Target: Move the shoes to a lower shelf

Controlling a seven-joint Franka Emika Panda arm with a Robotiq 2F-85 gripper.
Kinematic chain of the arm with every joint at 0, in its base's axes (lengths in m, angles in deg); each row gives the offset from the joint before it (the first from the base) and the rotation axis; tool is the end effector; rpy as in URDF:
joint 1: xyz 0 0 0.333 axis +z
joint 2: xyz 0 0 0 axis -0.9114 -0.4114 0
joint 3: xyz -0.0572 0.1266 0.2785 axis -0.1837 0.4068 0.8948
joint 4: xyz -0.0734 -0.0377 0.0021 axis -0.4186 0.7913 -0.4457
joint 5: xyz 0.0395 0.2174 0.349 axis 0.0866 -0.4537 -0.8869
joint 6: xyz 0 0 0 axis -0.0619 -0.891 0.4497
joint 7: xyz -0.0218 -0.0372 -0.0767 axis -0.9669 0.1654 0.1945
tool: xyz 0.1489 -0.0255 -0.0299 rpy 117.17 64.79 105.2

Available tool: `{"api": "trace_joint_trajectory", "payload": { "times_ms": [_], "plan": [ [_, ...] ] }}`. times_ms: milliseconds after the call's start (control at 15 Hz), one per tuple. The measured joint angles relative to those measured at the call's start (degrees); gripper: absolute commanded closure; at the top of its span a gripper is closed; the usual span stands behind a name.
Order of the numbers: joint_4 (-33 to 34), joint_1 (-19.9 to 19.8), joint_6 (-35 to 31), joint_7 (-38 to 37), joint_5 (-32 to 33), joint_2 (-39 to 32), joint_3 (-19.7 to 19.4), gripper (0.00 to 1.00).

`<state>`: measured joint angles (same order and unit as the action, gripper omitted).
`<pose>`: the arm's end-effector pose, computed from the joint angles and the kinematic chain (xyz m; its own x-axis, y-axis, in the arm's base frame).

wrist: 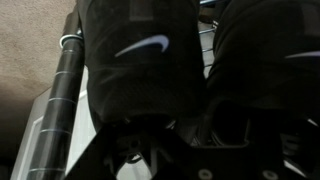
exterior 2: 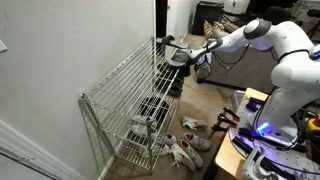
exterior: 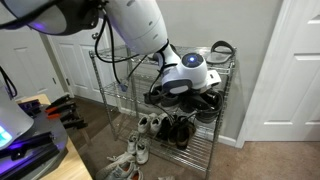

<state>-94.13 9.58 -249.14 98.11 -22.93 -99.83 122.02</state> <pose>0.6587 -0.3100 -0.0184 0.7861 0.0041 0.6181 0.0759 -0.9930 -0.0899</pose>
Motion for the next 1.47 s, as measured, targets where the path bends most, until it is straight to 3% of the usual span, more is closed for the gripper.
{"api": "trace_joint_trajectory", "payload": {
  "times_ms": [333,733,1200,1467],
  "plan": [
    [-0.62,-2.58,-0.51,0.00,2.28,0.14,2.06,0.00],
    [-5.58,-8.39,-2.14,0.00,5.87,1.80,6.37,0.00],
    [-17.74,-18.63,-1.85,0.00,9.11,6.79,12.67,0.00],
    [-24.19,-23.57,-0.49,0.00,9.17,10.86,13.60,0.00]
  ]
}}
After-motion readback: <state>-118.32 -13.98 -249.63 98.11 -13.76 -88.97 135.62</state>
